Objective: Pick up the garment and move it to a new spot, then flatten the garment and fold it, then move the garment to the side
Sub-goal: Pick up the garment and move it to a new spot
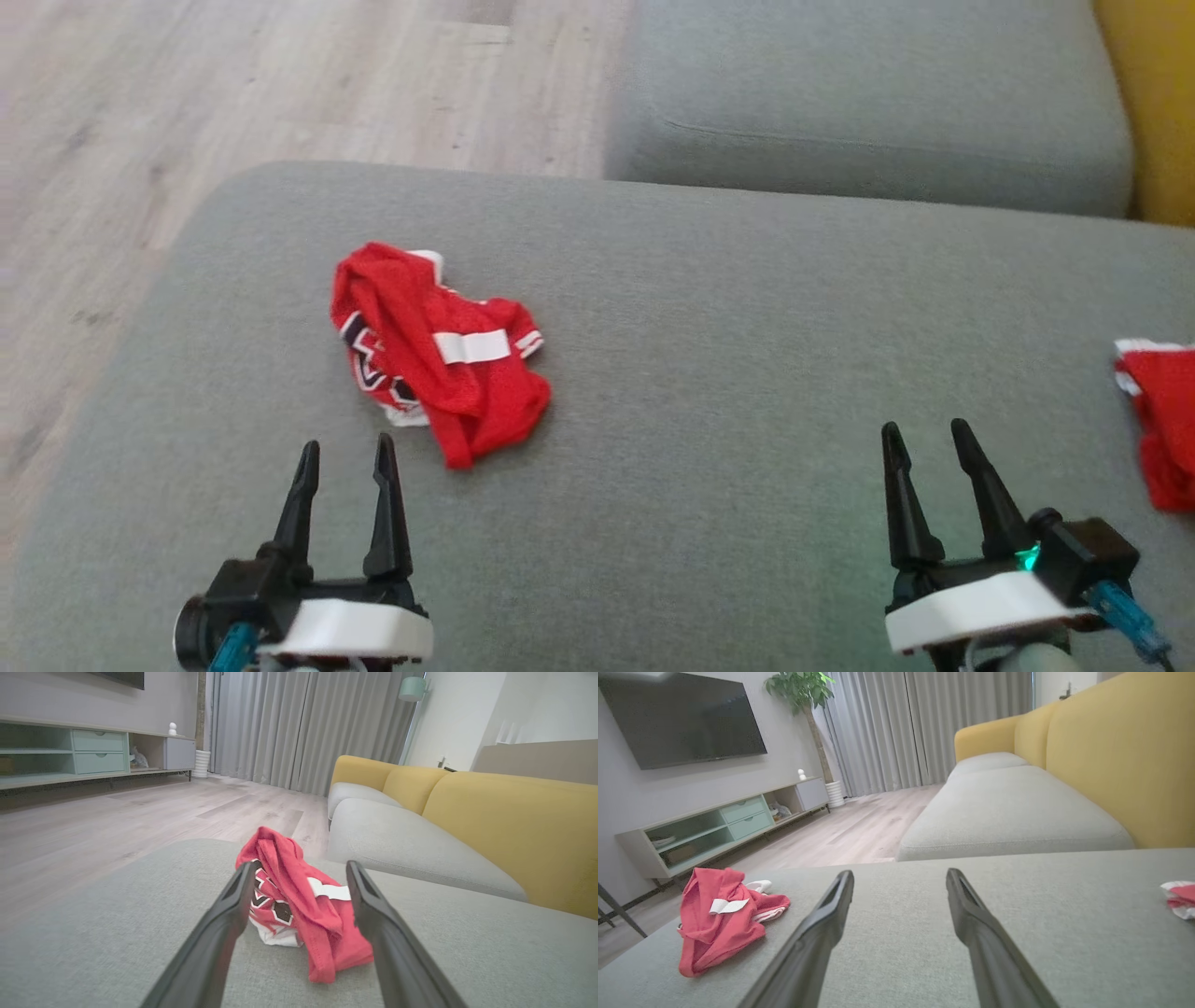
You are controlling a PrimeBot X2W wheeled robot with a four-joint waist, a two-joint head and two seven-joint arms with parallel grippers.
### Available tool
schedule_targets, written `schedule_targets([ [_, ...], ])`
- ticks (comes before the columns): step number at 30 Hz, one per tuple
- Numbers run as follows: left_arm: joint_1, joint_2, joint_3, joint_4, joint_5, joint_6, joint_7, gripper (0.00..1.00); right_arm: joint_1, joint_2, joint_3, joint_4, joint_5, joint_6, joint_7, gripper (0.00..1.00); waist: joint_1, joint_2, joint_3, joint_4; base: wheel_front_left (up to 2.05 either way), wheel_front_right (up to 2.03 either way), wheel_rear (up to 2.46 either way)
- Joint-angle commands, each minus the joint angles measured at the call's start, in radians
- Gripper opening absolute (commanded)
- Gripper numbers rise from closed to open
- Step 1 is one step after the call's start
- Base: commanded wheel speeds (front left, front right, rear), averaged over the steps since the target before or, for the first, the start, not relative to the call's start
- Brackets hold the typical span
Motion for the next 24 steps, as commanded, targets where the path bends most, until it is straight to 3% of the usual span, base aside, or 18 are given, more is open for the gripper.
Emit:
schedule_targets([
  [1, -0.022, 0.003, 0.033, -0.028, 0.011, 0.004, -0.005, 1.0, -0.018, -0.006, 0.027, -0.033, 0.01, 0.007, -0.011, 1.0, 0.0, 0.0, -0.008, 0.024, 0.0, 0.0, 0.0],
  [7, -0.012, 0.003, 0.038, -0.028, 0.019, -0.001, -0.005, 1.0, -0.011, -0.006, 0.037, -0.033, 0.018, 0.007, -0.011, 1.0, 0.0, 0.0, -0.013, 0.06, 0.0, 0.0, 0.0],
  [14, -0.018, 0.003, 0.054, -0.019, 0.024, -0.01, -0.005, 1.0, -0.012, -0.006, 0.037, -0.029, 0.02, 0.007, -0.011, 1.0, 0.0, 0.0, 0.006, 0.048, 0.0, 0.0, 0.0],
  [24, -0.229, 0.037, -0.008, 0.176, 0.082, -0.094, 0.032, 1.0, -0.054, -0.006, 0.004, -0.048, 0.003, 0.007, -0.011, 1.0, 0.0, 0.0, 0.125, -0.005, 0.0, 0.0, 0.0],
])
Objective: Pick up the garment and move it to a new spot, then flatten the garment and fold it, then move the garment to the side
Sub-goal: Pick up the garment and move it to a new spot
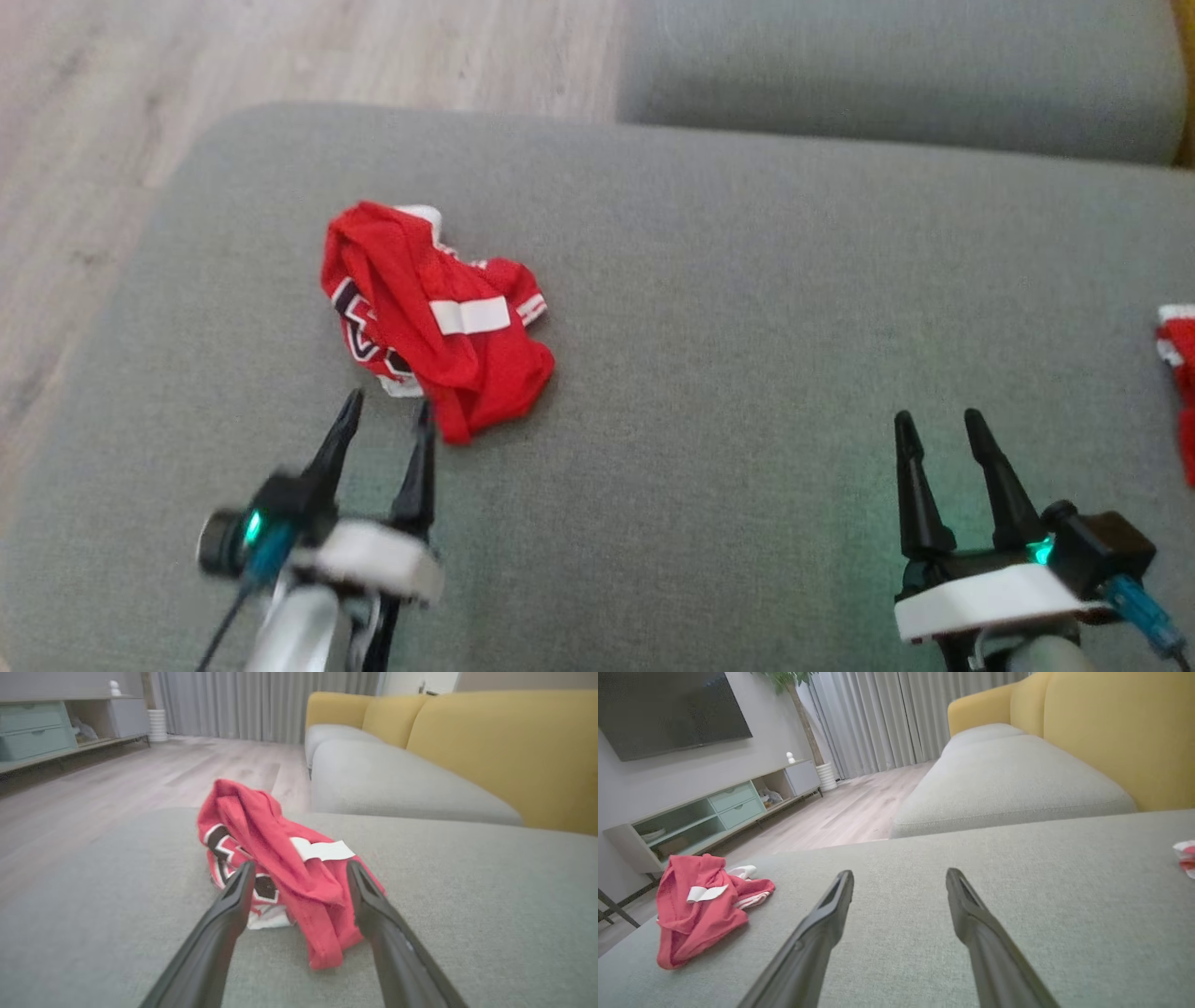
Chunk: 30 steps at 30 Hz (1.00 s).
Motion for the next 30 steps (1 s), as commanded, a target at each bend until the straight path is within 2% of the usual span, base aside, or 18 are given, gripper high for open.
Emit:
schedule_targets([
  [1, -0.113, 0.022, 0.001, 0.018, 0.009, -0.012, 0.047, 1.0, -0.055, -0.006, 0.014, -0.038, -0.013, 0.007, -0.011, 1.0, 0.0, 0.0, 0.05, -0.025, 0.0, 0.0, 0.0],
  [9, -0.311, 0.058, -0.055, 0.184, 0.012, -0.031, 0.202, 1.0, -0.098, -0.006, 0.008, -0.043, -0.017, 0.007, -0.011, 1.0, 0.0, 0.0, 0.127, -0.065, 0.0, 0.0, 0.0],
  [13, -0.371, 0.075, -0.044, 0.276, 0.023, 0.014, 0.259, 1.0, -0.114, -0.006, 0.011, -0.044, -0.014, 0.007, -0.011, 1.0, 0.0, 0.0, 0.151, -0.087, 0.0, 0.0, 0.0],
  [17, -0.398, 0.074, -0.043, 0.334, 0.017, 0.024, 0.269, 1.0, -0.12, -0.006, 0.007, -0.042, -0.011, 0.007, -0.011, 1.0, 0.0, 0.0, 0.158, -0.101, 0.0, 0.0, 0.0],
  [18, -0.401, 0.072, -0.045, 0.343, 0.012, 0.018, 0.264, 0.65, -0.121, -0.006, 0.007, -0.041, -0.01, 0.007, -0.011, 1.0, 0.0, 0.0, 0.158, -0.103, 0.0, 0.0, 0.0],
  [19, -0.404, 0.07, -0.048, 0.348, 0.007, 0.01, 0.254, 0.0, -0.122, -0.006, 0.007, -0.039, -0.01, 0.007, -0.011, 1.0, 0.0, 0.0, 0.157, -0.106, 0.0, 0.0, 0.0],
  [25, -0.418, 0.066, -0.063, 0.312, -0.012, -0.015, 0.122, 0.0, -0.126, -0.006, 0.008, -0.024, -0.008, 0.007, -0.011, 1.0, 0.0, 0.0, 0.133, -0.117, 0.0, 0.0, 0.0],
  [30, -0.429, 0.069, -0.086, 0.194, -0.029, -0.03, 0.034, 0.0, -0.117, -0.006, 0.011, -0.011, -0.002, 0.007, -0.011, 1.0, 0.0, 0.0, 0.095, -0.126, 0.0, 0.0, 0.0],
])
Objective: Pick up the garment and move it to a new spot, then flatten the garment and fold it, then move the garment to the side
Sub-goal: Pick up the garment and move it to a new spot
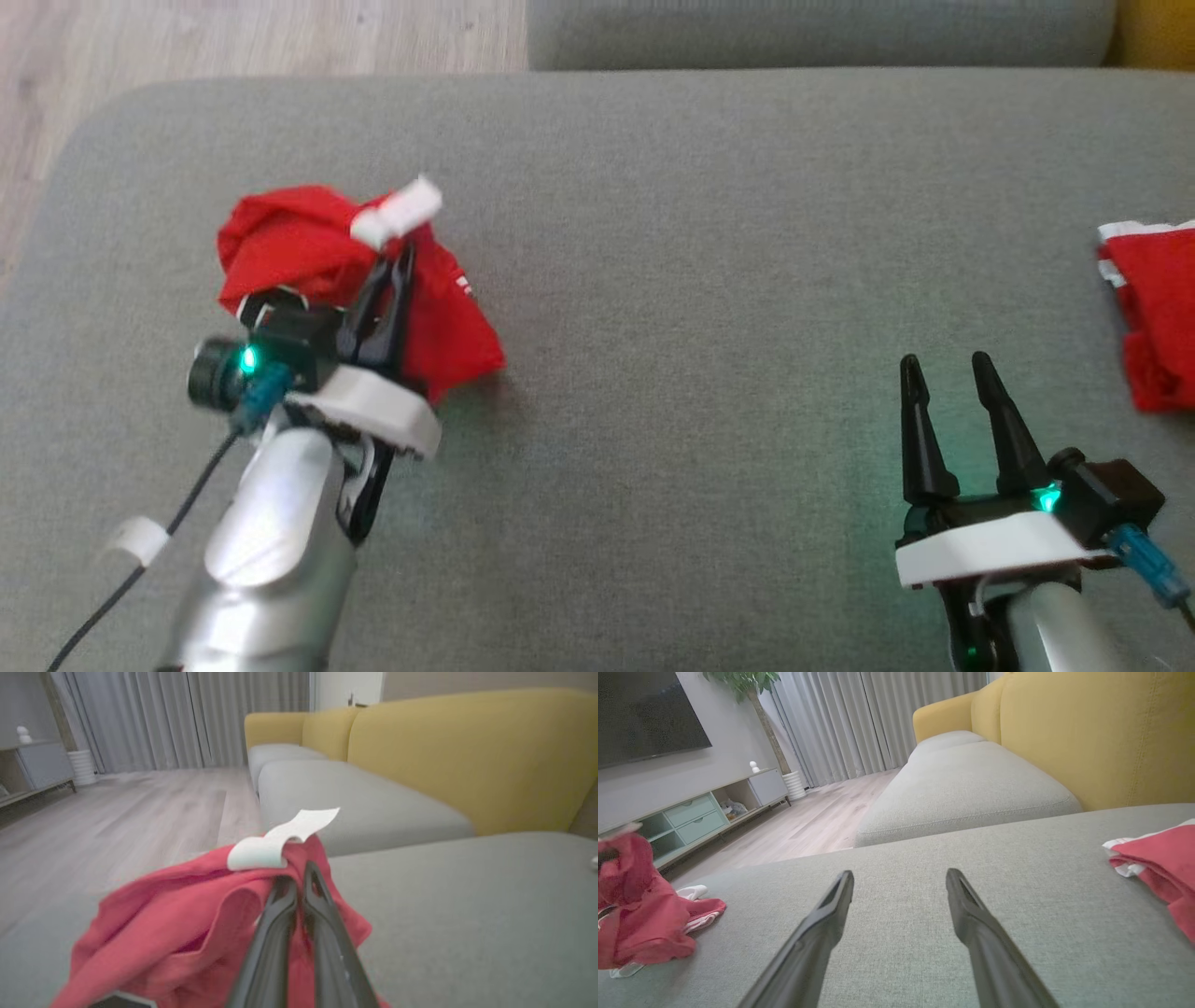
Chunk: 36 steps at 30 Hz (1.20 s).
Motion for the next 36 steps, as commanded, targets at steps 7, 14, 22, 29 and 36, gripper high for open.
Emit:
schedule_targets([
  [7, -0.095, 0.045, 0.056, -0.349, -0.063, -0.008, -0.038, 0.0, -0.01, -0.005, 0.025, -0.02, 0.019, 0.007, -0.011, 1.0, 0.0, 0.0, -0.051, -0.028, 0.0, 0.0, 0.0],
  [14, -0.128, 0.09, 0.112, -0.593, -0.109, 0.002, 0.034, 0.0, -0.009, -0.005, 0.031, -0.014, 0.036, 0.007, -0.011, 1.0, 0.0, 0.0, -0.065, -0.047, 0.0, 0.0, 0.0],
  [22, -0.144, 0.135, 0.123, -0.738, -0.111, 0.007, 0.084, 0.0, -0.022, -0.005, 0.038, -0.019, 0.052, 0.007, -0.011, 1.0, 0.0, 0.0, -0.057, -0.088, 0.0, 0.0, 0.0],
  [29, -0.16, 0.135, 0.069, -0.805, -0.121, -0.001, 0.099, 0.0, -0.04, -0.005, 0.038, -0.026, 0.056, 0.007, -0.011, 1.0, 0.0, 0.0, -0.044, -0.147, 0.0, 0.0, 0.0],
  [36, -0.217, 0.129, -0.045, -0.791, -0.123, -0.01, 0.117, 0.0, -0.07, -0.005, 0.046, -0.044, 0.068, 0.007, -0.011, 1.0, 0.0, 0.0, -0.003, -0.247, 0.0, 0.0, 0.0],
])
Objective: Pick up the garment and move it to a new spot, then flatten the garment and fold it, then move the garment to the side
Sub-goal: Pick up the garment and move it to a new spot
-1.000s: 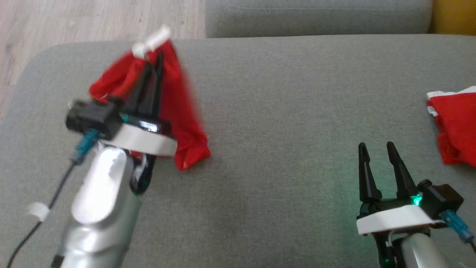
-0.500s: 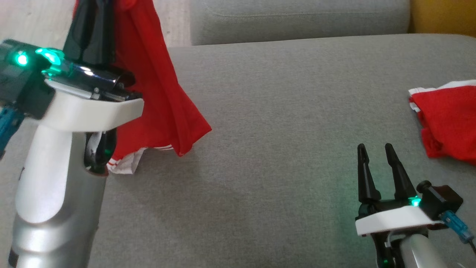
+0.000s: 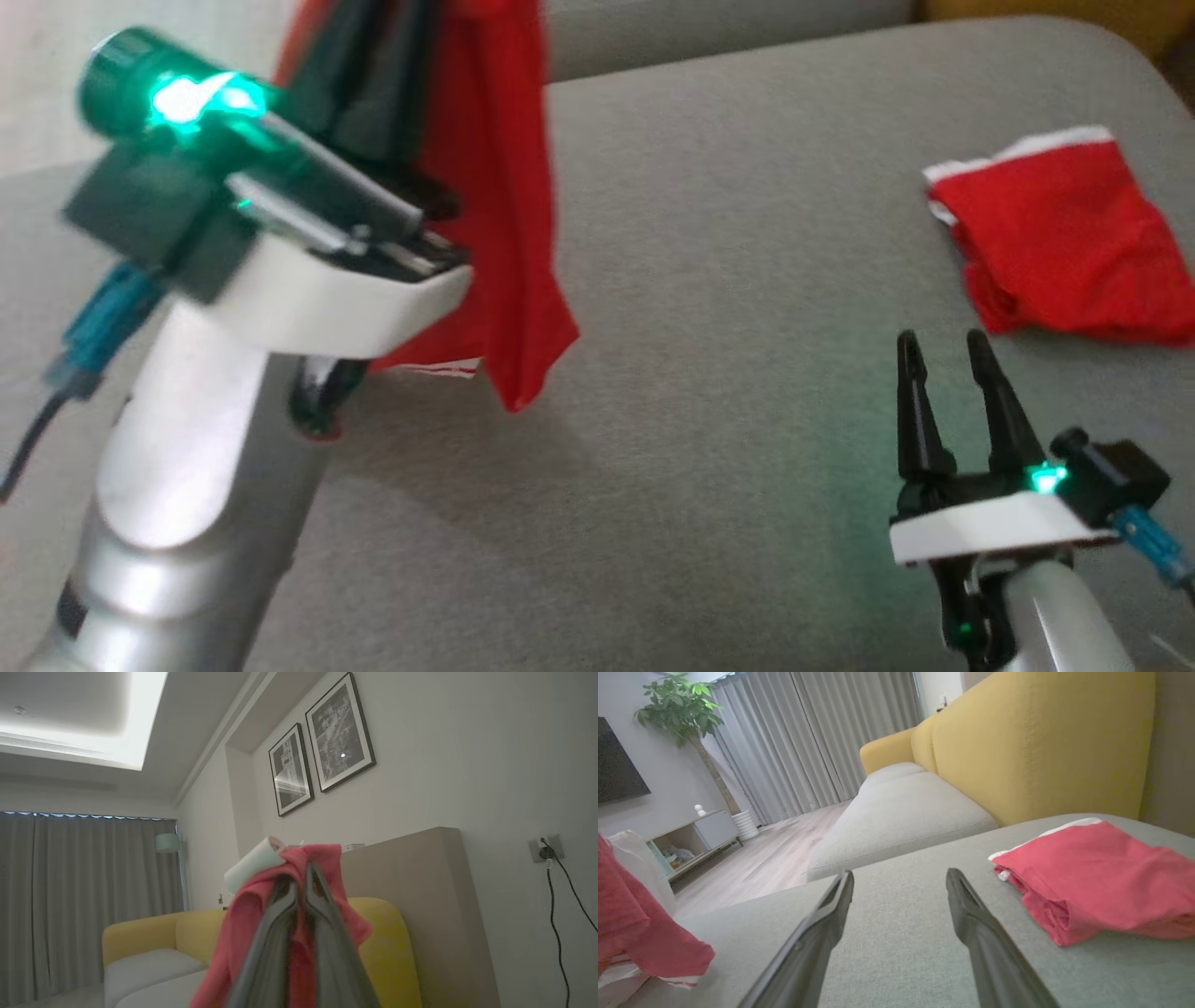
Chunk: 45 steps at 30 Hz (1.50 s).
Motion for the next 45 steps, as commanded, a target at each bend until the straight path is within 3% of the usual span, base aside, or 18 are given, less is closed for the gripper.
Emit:
schedule_targets([
  [1, -0.072, 0.026, 0.015, -0.02, -0.006, -0.003, 0.004, 0.0, -0.047, -0.005, 0.028, -0.039, 0.009, 0.007, -0.011, 1.0, 0.0, 0.0, 0.03, -0.05, 0.0, 0.0, 0.0],
  [10, -0.219, 0.063, -0.164, 0.133, -0.011, -0.007, -0.011, 0.0, -0.097, -0.005, 0.087, -0.07, 0.076, 0.007, -0.011, 1.0, 0.0, 0.0, 0.131, -0.208, 0.0, 0.0, 0.0],
  [16, -0.354, 0.108, -0.233, 0.355, -0.011, -0.007, -0.044, 0.0, -0.112, -0.005, 0.14, -0.087, 0.118, 0.007, -0.011, 1.0, 0.0, 0.0, 0.176, -0.298, 0.0, 0.0, 0.0],
  [21, -0.458, 0.095, -0.275, 0.557, -0.021, -0.007, -0.083, 0.0, -0.116, -0.005, 0.185, -0.102, 0.136, 0.007, -0.011, 1.0, 0.0, 0.0, 0.202, -0.347, 0.0, 0.0, 0.0],
  [22, -0.478, 0.089, -0.287, 0.597, -0.024, -0.007, -0.086, 0.42, -0.117, -0.005, 0.193, -0.104, 0.138, 0.007, -0.011, 1.0, 0.0, 0.0, 0.207, -0.354, 0.0, 0.0, 0.0],
  [23, -0.496, 0.084, -0.298, 0.642, -0.022, -0.007, -0.081, 1.0, -0.117, -0.005, 0.199, -0.106, 0.14, 0.007, -0.011, 1.0, 0.0, 0.0, 0.211, -0.358, 0.0, 0.0, 0.0],
  [29, -0.57, 0.054, -0.321, 0.841, -0.006, 0.007, -0.122, 1.0, -0.117, -0.005, 0.212, -0.106, 0.147, 0.007, -0.011, 1.0, 0.0, 0.0, 0.22, -0.356, 0.0, 0.0, 0.0],
  [34, -0.577, 0.043, -0.313, 0.903, -0.01, 0.012, -0.154, 1.0, -0.113, -0.005, 0.199, -0.1, 0.136, 0.007, -0.011, 1.0, 0.0, 0.0, 0.212, -0.326, 0.0, 0.0, 0.0],
  [41, -0.57, 0.042, -0.308, 0.914, -0.013, 0.006, -0.172, 1.0, -0.11, -0.005, 0.173, -0.089, 0.104, 0.007, -0.011, 1.0, 0.0, 0.0, 0.187, -0.234, 0.0, 0.0, 0.0],
  [45, -0.536, 0.056, -0.283, 0.851, -0.016, 0.009, -0.173, 1.0, -0.11, -0.005, 0.149, -0.085, 0.086, 0.007, -0.011, 1.0, 0.0, 0.0, 0.163, -0.177, 0.0, 0.0, 0.0],
])
